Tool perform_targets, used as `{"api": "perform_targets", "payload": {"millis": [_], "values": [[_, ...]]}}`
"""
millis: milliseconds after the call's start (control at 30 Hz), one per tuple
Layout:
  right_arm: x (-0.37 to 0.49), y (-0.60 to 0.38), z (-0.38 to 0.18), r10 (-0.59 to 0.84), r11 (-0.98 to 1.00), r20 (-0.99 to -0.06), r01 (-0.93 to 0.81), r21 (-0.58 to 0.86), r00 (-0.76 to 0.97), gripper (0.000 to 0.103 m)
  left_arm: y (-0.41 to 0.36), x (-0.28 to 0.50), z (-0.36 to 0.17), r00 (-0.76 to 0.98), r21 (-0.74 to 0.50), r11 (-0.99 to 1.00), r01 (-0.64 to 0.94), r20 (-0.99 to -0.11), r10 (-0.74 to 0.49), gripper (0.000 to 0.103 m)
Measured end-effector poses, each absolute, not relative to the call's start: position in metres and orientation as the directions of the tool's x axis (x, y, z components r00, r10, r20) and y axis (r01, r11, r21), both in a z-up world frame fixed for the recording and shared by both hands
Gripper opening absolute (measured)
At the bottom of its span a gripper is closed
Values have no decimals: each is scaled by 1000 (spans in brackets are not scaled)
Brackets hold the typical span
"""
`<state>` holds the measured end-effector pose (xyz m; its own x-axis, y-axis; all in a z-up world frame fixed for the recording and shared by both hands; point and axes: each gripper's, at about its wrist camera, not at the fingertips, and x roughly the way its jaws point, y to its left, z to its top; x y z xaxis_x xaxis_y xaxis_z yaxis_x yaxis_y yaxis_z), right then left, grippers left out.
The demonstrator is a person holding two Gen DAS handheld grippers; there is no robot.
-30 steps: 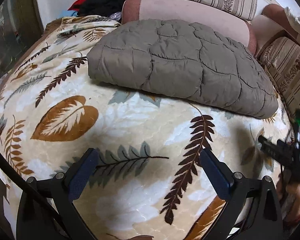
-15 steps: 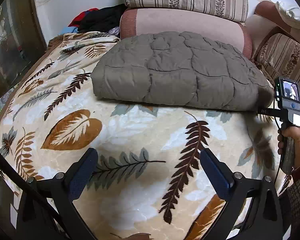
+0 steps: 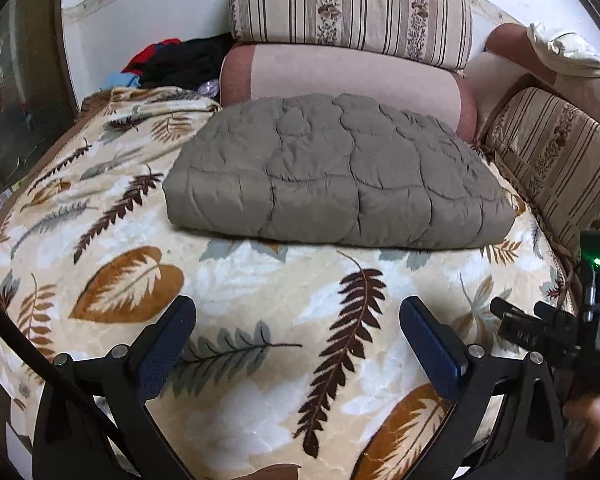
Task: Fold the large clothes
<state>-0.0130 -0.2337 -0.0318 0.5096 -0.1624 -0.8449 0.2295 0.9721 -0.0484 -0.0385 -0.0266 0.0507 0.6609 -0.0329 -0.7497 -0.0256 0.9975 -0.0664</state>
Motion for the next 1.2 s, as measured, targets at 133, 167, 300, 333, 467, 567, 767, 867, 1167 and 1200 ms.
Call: {"api": "perform_targets", "payload": {"millis": [133, 167, 300, 333, 467, 567, 767, 867, 1167, 1200], "values": [[-20, -217, -21, -121, 978, -841, 209, -10, 527, 86, -21, -42, 64, 703, -88, 996, -29, -710, -42, 101], [-20, -215, -17, -113, 979, -837, 203, -2, 535, 86, -19, -44, 66, 716, -90, 996, -28, -697, -42, 101], [-27, -199, -12, -57, 984, -825, 173, 50, 563, 87, -17, -53, 72, 747, -68, 997, -31, -665, -22, 101], [-27, -195, -14, -41, 986, -828, 157, 57, 559, 87, -18, -52, 73, 743, -64, 998, -19, -669, -29, 101], [-27, -177, -21, -10, 992, -828, 108, 61, 560, 87, -18, -54, 75, 750, -56, 998, -20, -661, -22, 101], [-27, -165, -24, -4, 997, -833, 61, 36, 553, 87, -19, -53, 73, 740, -71, 997, -9, -671, -41, 101], [-30, -160, -26, -52, 998, -808, 47, -30, 587, 87, -27, -50, 67, 708, -52, 999, -14, -706, -27, 101], [-34, -163, -32, -36, 999, -805, 44, -13, 593, 87, -31, -52, 64, 700, -19, 999, -34, -714, 10, 101], [-34, -163, -49, -59, 998, -817, 44, -41, 574, 88, -43, -44, 44, 644, -51, 999, 0, -764, -39, 101], [-35, -163, -49, -66, 998, -814, 49, -46, 577, 88, -44, -43, 40, 630, -51, 999, 8, -775, -45, 101]]}}
